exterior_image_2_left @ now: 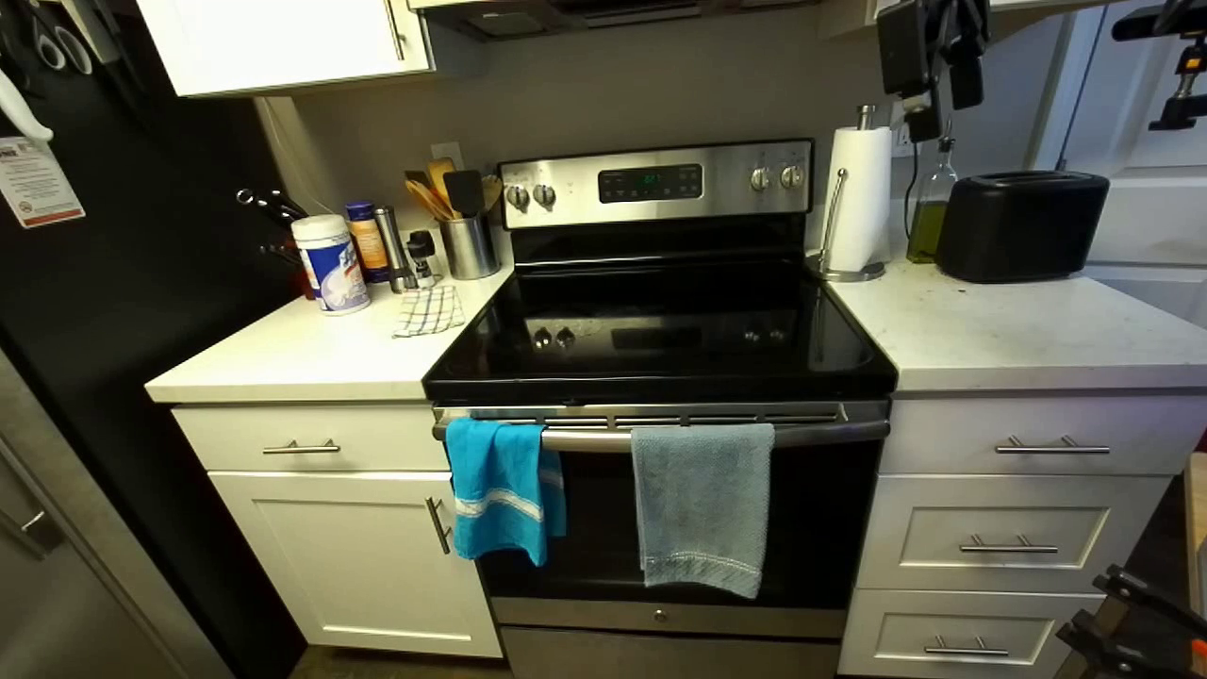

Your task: Put light blue towel on top of the stovetop.

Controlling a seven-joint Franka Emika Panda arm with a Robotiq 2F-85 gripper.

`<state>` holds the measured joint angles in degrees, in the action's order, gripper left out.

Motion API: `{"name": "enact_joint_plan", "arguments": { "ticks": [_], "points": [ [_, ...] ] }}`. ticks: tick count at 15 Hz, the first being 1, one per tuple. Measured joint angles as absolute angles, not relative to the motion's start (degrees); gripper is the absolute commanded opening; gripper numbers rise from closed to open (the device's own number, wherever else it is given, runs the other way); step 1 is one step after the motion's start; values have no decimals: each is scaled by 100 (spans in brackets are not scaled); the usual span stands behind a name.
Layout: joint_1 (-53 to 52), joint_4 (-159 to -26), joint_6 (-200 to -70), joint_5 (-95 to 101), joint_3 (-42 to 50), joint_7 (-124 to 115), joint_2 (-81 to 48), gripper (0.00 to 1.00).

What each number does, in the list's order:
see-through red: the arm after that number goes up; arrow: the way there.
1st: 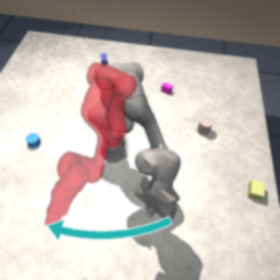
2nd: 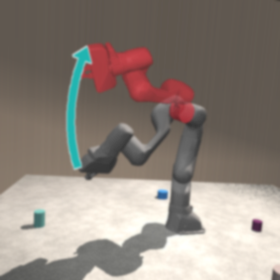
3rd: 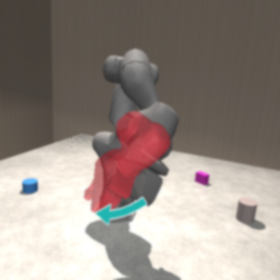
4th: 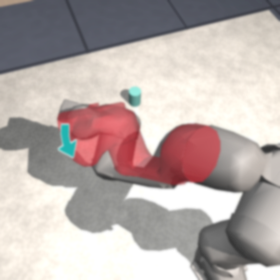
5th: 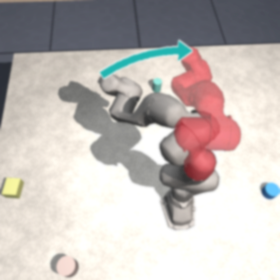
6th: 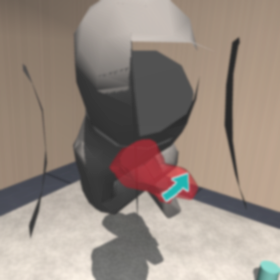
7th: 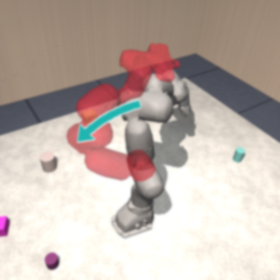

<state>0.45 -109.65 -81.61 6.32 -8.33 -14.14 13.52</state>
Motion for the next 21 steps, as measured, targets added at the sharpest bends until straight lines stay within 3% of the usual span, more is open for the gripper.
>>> {"name": "enact_joint_plan", "arguments": {
  "ticks": [12,21],
  "points": [
    [-44,-10876,-8168,666,-800,-1414,1265,100],
    [-738,-9425,-8839,1507,-1018,-1403,-445,100]
  ]
}}
